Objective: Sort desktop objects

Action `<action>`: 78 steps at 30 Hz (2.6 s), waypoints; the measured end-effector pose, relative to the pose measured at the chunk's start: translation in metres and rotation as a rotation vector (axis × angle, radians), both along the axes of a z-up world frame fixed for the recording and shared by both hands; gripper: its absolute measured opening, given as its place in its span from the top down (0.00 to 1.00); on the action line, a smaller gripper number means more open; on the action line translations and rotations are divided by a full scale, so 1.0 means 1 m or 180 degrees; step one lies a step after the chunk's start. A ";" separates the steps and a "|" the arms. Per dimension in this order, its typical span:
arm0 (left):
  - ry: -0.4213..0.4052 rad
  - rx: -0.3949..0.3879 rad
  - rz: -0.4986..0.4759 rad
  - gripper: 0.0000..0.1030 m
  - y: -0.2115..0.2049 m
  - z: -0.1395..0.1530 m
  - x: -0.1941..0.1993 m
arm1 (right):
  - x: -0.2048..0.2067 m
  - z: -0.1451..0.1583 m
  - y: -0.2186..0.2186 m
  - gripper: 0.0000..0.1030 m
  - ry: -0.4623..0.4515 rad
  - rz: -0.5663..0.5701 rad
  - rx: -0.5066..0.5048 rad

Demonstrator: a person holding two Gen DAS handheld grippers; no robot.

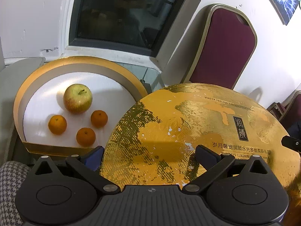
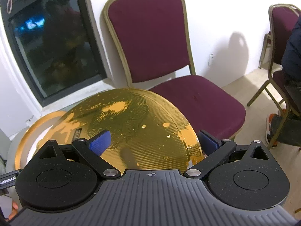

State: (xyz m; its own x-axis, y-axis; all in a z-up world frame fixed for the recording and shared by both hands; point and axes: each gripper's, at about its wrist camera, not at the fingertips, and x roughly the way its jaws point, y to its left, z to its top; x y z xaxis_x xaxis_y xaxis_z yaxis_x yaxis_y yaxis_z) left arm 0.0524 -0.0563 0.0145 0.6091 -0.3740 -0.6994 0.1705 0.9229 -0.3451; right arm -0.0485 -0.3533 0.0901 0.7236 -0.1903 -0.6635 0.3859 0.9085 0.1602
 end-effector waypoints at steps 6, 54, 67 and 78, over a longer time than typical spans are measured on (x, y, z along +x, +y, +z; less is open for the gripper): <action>0.0007 -0.0015 -0.0001 0.02 0.003 0.000 0.000 | -0.001 0.001 0.002 0.02 0.0028 -0.0018 -0.0031; -0.0596 0.0593 0.1329 0.03 0.144 0.014 0.040 | 0.164 -0.047 0.138 0.02 -0.0391 0.1173 0.0384; -0.0719 0.0769 0.1367 0.03 0.147 0.009 0.079 | 0.225 -0.082 0.155 0.03 -0.0519 0.1243 0.0721; -0.0647 0.0815 0.1351 0.03 0.144 0.007 0.111 | 0.256 -0.089 0.158 0.03 -0.0514 0.1240 0.0743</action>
State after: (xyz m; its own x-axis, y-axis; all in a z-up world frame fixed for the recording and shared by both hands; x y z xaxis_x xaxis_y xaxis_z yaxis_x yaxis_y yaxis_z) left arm 0.1638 0.0878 0.0213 0.8023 0.1017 -0.5881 -0.1960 0.9756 -0.0987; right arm 0.2070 -0.1950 0.0015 0.8087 0.2562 -0.5295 -0.0228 0.9131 0.4071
